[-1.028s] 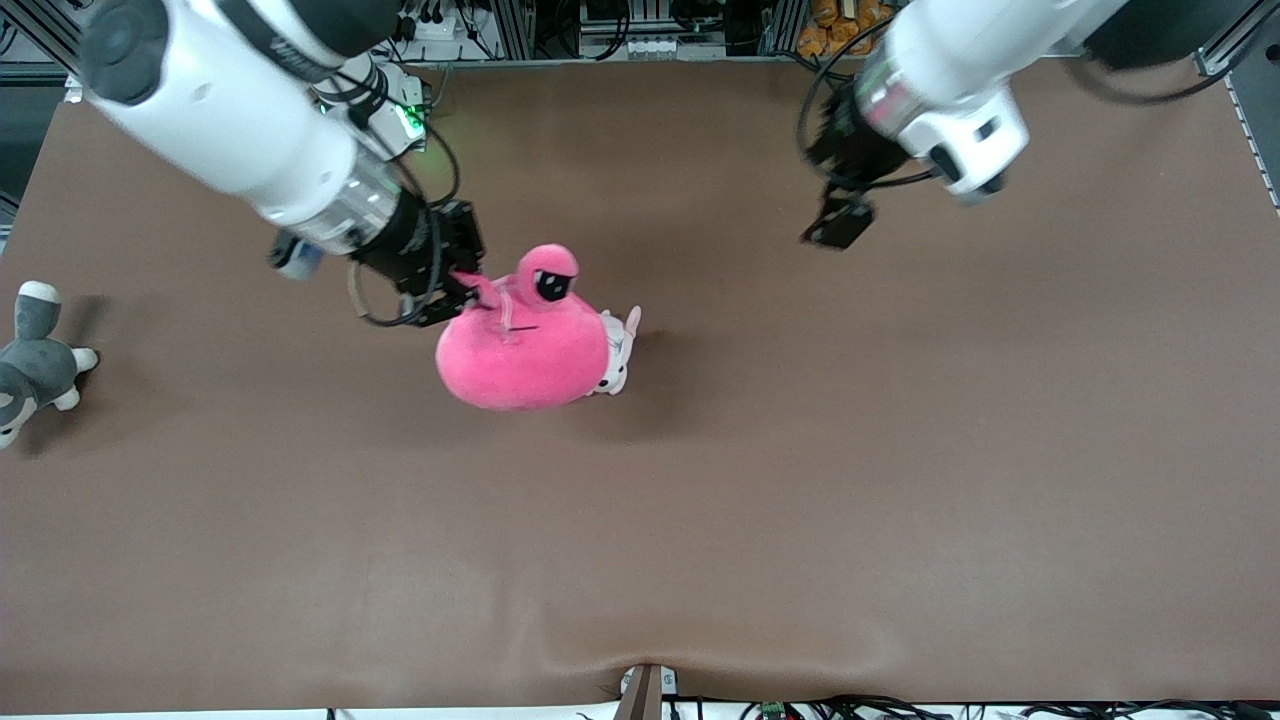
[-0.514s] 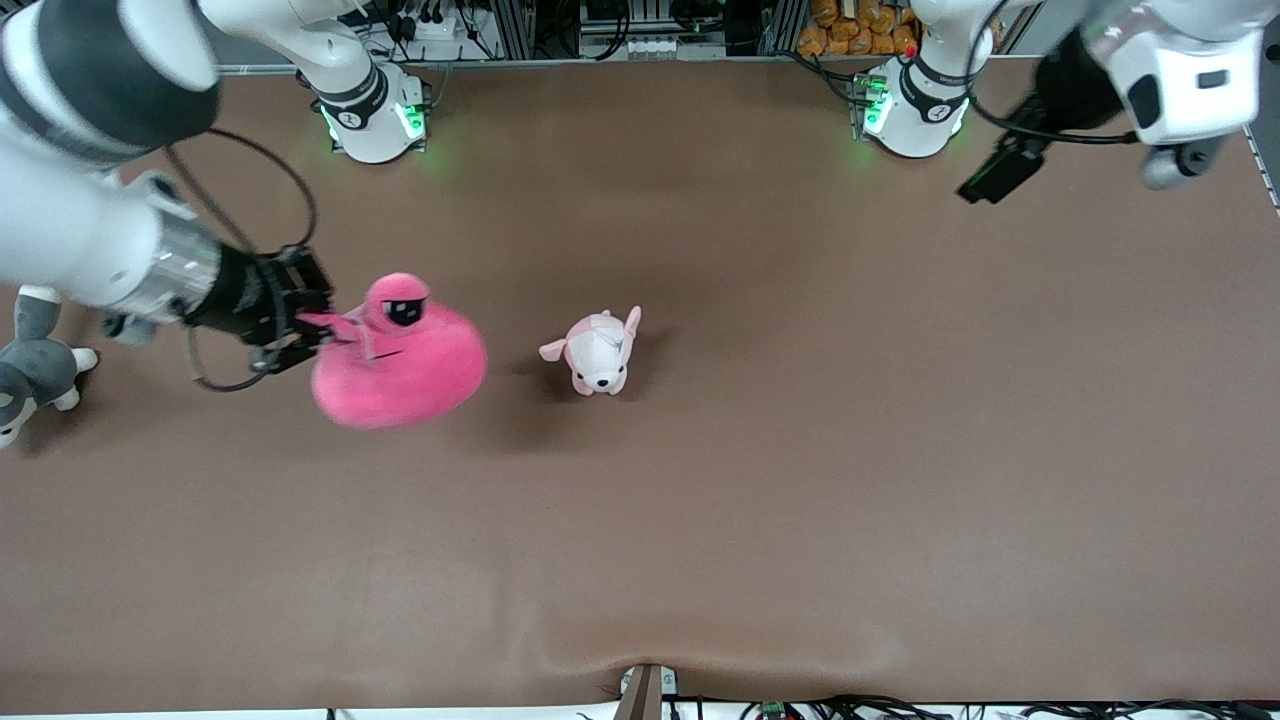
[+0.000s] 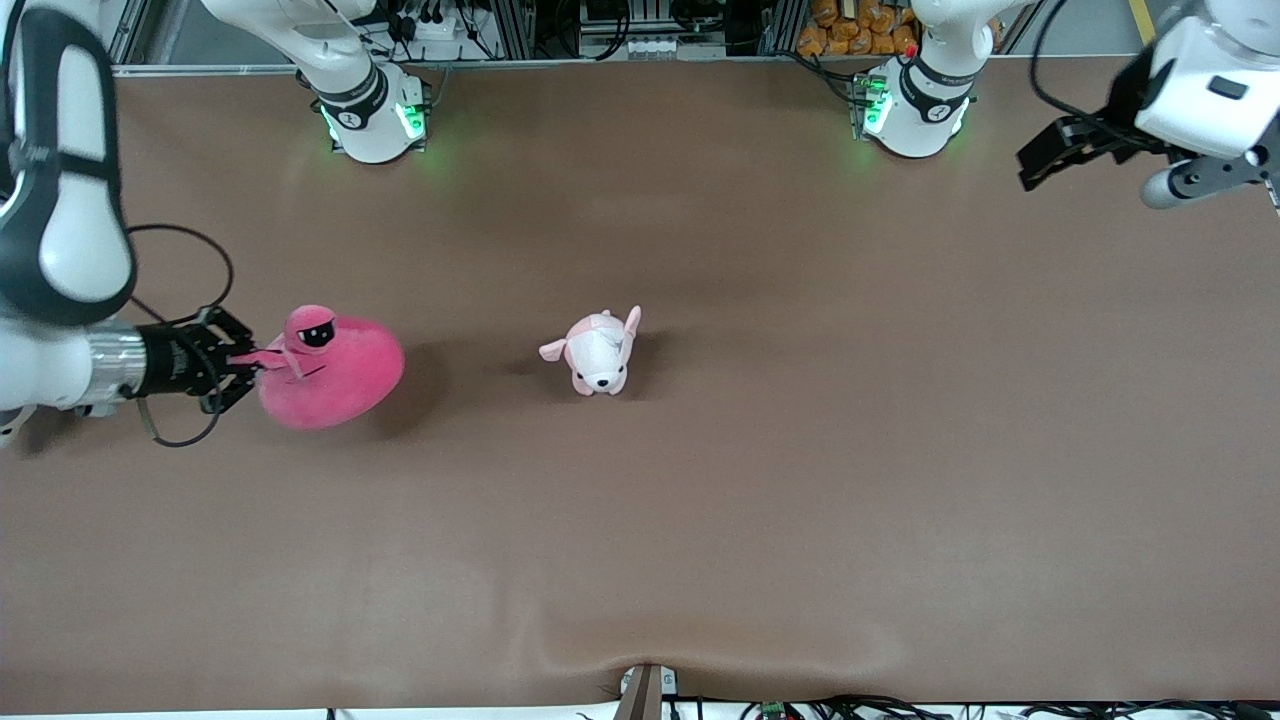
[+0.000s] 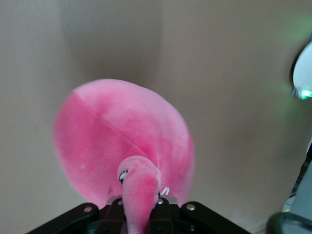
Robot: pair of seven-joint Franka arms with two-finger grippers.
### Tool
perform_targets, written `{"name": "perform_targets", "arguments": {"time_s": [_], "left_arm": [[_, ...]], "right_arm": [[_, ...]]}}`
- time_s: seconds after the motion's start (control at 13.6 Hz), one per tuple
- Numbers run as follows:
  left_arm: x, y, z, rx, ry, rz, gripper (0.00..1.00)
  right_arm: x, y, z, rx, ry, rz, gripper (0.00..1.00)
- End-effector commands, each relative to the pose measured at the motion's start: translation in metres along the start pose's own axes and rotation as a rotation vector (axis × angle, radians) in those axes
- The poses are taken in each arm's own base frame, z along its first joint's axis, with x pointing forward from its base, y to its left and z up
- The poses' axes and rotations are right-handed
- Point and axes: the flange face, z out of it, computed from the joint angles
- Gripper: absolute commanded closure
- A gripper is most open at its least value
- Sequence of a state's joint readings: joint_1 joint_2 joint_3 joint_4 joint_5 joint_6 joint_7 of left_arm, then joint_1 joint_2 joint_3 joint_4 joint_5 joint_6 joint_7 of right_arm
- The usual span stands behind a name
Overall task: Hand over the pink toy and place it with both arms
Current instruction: 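Lower the bird beside the gray plush and open the right gripper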
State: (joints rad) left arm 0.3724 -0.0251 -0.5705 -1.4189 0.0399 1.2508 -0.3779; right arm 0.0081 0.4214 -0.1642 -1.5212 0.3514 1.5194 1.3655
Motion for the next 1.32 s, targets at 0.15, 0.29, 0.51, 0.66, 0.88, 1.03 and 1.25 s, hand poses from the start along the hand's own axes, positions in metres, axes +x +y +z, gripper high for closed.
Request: {"name": "perform_targets", "arguments": {"time_s": [0.15,0.29,0.51,0.66,0.88,1.03,1.25], "left_arm": [[0.017,-0.034,0.008,0.004,-0.017,0.066,0.00],[0.018,-0.034,0.009,0.004,-0.013,0.065,0.00],[0.021,-0.034,0.012,0.022,-0.011,0.069,0.00],[0.021,-0.032,0.011,0.014,0.005,0.089,0.00],[0.011,-0.033,0.025,0.024,0.080,0.094,0.00],[0.004,-0.045,0.033,0.008,0.110,0.115,0.00],[-0.006,-0.050,0.034,-0.007,0.140,0.117,0.00]], "right_arm": [[0.091,0.004,0.023,-0.029,-0.074,-0.099,1.00],[0.129,0.004,0.030,-0.032,-0.094,-0.072,0.97],[0.149,0.004,0.031,-0.028,-0.100,-0.072,0.01],[0.149,0.003,0.022,-0.019,-0.089,-0.085,0.00],[0.109,0.001,-0.038,0.034,-0.050,-0.158,0.00],[0.058,0.008,-0.092,0.068,-0.015,-0.248,0.00],[-0.021,0.031,-0.141,0.091,0.037,-0.377,0.00]]}}
